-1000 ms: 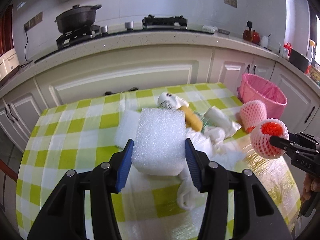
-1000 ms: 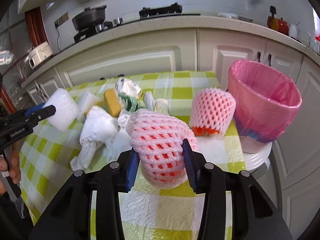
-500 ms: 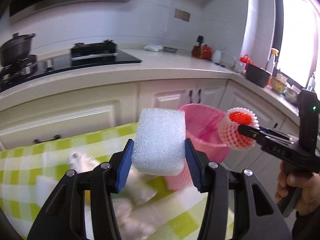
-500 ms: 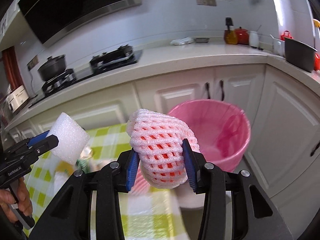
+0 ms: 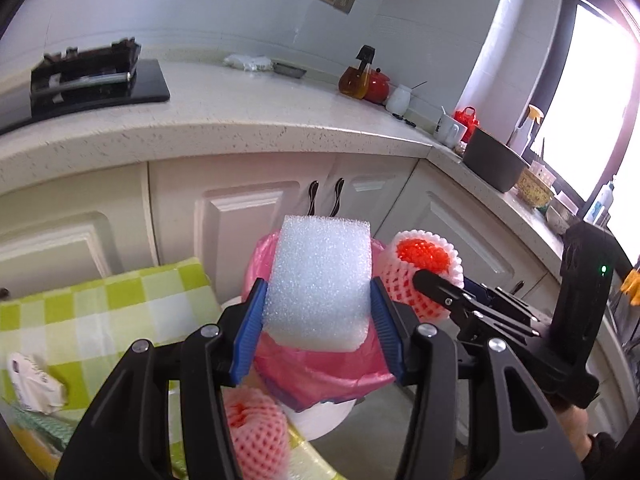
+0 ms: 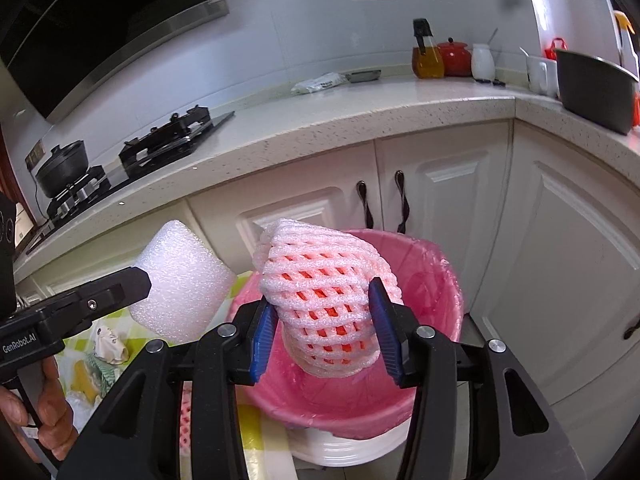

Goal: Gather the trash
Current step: 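Carry both items over the pink wastebasket and open both tools to drop them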

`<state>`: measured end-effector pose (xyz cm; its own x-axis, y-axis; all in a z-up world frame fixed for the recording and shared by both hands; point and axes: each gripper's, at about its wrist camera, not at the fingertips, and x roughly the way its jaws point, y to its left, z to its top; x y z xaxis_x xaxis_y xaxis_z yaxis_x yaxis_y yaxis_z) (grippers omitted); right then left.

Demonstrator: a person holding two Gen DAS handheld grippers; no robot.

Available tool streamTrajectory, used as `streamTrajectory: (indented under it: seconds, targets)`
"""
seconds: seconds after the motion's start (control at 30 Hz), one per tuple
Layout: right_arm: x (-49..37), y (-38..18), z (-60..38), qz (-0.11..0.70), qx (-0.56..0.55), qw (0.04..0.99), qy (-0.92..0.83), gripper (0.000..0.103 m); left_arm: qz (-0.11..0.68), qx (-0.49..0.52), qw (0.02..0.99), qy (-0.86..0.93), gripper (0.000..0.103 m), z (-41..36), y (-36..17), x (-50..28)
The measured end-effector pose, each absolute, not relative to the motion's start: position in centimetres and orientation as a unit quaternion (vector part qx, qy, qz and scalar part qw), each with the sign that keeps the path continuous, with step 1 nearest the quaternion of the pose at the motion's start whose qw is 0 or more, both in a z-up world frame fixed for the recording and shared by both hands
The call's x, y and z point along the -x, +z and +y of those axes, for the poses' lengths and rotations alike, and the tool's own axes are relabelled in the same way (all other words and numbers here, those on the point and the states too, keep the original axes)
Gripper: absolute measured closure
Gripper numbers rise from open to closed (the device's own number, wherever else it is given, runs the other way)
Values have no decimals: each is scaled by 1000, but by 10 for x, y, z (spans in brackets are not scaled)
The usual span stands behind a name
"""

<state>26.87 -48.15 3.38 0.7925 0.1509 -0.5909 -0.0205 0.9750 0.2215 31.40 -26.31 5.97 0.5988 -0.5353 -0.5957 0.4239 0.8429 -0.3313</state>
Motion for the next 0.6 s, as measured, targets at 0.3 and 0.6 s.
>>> streamTrajectory:
  seconds: [0.3,0.6]
  targets:
    - [-269,19,-495,324,-103,940,26,30,376,88,886,-258,32,-254,46,-324]
    - [-221,14,-460,310,-97,945,31,24,328,54,925,-183,32,-162,67,-248]
